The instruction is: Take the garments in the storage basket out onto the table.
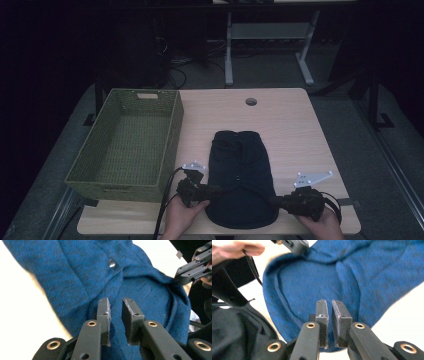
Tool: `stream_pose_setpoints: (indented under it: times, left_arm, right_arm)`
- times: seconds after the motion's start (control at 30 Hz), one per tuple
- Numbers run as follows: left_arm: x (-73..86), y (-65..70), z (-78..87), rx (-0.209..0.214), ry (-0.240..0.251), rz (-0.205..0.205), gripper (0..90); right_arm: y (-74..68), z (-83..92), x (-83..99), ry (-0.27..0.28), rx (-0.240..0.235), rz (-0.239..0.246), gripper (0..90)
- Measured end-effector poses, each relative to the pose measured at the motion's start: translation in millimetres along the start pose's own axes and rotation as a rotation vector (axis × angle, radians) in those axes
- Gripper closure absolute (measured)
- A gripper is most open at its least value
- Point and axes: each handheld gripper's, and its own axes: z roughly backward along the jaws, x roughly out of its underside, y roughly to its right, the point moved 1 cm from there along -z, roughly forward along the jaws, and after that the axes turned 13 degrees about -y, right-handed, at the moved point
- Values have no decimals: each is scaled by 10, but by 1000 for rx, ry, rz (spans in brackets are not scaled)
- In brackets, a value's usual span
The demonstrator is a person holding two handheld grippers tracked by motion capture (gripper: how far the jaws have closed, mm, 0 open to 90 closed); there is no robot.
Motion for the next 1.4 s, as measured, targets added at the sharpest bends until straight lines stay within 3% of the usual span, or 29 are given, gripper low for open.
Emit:
stream_pose_setpoints:
  times: [0.2,0.3,0.43,0.53,0.6,0.73,0.87,0.97,1.17,1.33,1.4]
  left_arm:
    - [50,-22,-41,14,-8,7,769]
    - [-4,9,4,24,25,-6,756]
    - [-230,27,41,27,83,-8,750]
    - [-420,16,14,55,118,-15,734]
    - [-514,0,-24,43,121,-15,734]
    - [-621,-104,-136,24,93,8,735]
    - [-612,-208,-247,1,30,38,740]
    - [-554,-236,-294,-11,-11,49,740]
    - [-411,-206,-269,28,-9,60,757]
    - [-314,-130,-240,36,-16,42,756]
    - [-324,-97,-201,28,9,30,746]
  right_arm:
    - [22,-74,77,-8,-17,-16,836]
    - [12,-50,38,-3,-28,-10,831]
    - [27,39,-242,53,0,10,831]
    - [118,33,-515,75,8,19,822]
    - [197,2,-642,82,-1,10,822]
    - [366,-149,-823,39,4,-12,826]
    - [488,-352,-804,-59,18,-61,843]
    - [490,-429,-772,-101,22,-68,853]
    - [372,-473,-675,-123,16,-47,862]
    - [248,-463,-589,-136,10,-20,862]
    - [219,-451,-590,-154,9,-13,859]
